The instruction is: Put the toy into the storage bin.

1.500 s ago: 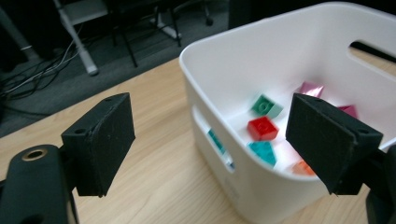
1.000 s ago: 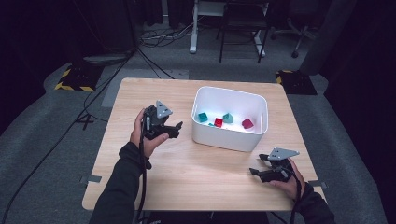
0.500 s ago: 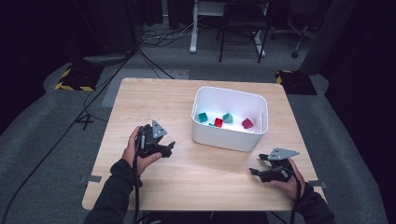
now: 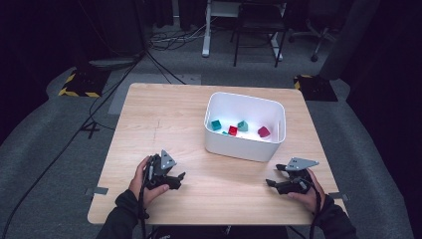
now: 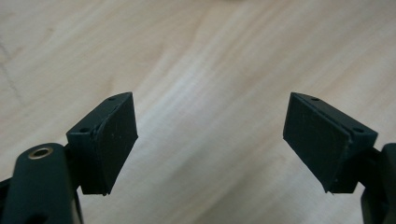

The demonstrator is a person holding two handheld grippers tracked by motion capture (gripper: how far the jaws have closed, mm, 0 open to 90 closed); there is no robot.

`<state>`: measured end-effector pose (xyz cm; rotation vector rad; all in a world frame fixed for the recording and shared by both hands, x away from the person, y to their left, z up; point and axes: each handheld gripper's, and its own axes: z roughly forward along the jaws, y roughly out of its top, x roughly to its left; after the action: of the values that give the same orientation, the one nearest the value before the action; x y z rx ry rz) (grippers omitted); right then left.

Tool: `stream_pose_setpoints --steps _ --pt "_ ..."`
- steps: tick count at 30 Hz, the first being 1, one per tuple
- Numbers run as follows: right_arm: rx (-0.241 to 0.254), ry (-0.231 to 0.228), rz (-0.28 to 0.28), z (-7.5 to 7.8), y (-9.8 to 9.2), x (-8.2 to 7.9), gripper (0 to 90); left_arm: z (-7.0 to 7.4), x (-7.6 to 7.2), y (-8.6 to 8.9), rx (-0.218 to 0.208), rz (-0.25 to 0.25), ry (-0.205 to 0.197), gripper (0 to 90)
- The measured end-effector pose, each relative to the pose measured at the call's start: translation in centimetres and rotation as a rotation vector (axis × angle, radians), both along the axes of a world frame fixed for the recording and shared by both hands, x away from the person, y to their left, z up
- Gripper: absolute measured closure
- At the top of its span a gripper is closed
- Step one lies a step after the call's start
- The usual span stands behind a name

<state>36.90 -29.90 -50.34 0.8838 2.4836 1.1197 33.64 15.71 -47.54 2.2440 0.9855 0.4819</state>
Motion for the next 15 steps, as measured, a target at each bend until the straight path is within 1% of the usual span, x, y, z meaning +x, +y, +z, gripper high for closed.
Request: stream_pose_setpoints --steps 2,4,5,7,8,9,10,11,13,15 --pt "0.000 0.000 0.000 0.0 0.0 0.0 23.1 -0.5 -0.5 0.0 0.011 0.001 0.016 16.7" --pt "0.000 0.000 0.000 0.0 0.0 0.0 23.1 -0.7 -0.7 0.0 0.005 0.007 0.011 16.6" --pt "0.000 -0.001 0.000 0.0 0.0 0.0 23.1 -1.1 -1.1 0.3 -0.009 0.007 0.034 16.6" --pt "0.000 0.001 0.001 0.0 0.0 0.0 23.1 -1.6 -1.4 0.5 -0.006 0.011 0.044 16.6" --pt "0.000 0.001 0.001 0.0 0.0 0.0 23.1 -1.8 -1.7 0.7 -0.013 0.026 0.042 16.6" --pt "0.000 -0.001 0.000 0.0 0.0 0.0 23.1 -2.1 -1.8 0.9 -0.016 0.033 0.050 16.7" --pt "0.000 0.000 0.000 0.0 0.0 0.0 23.1 -2.3 -1.9 1.2 -0.034 0.037 0.063 17.0" --pt "0.000 0.000 0.001 0.0 0.0 0.0 23.1 -2.4 -2.1 1.5 -0.049 0.043 0.064 17.0" --pt "0.000 0.000 -0.001 0.0 0.0 0.0 23.1 -2.4 -2.2 2.0 -0.049 0.052 0.061 16.8" --pt "0.000 -0.001 0.000 0.0 0.0 0.0 23.1 -2.6 -2.4 2.4 -0.068 0.064 0.064 16.5"
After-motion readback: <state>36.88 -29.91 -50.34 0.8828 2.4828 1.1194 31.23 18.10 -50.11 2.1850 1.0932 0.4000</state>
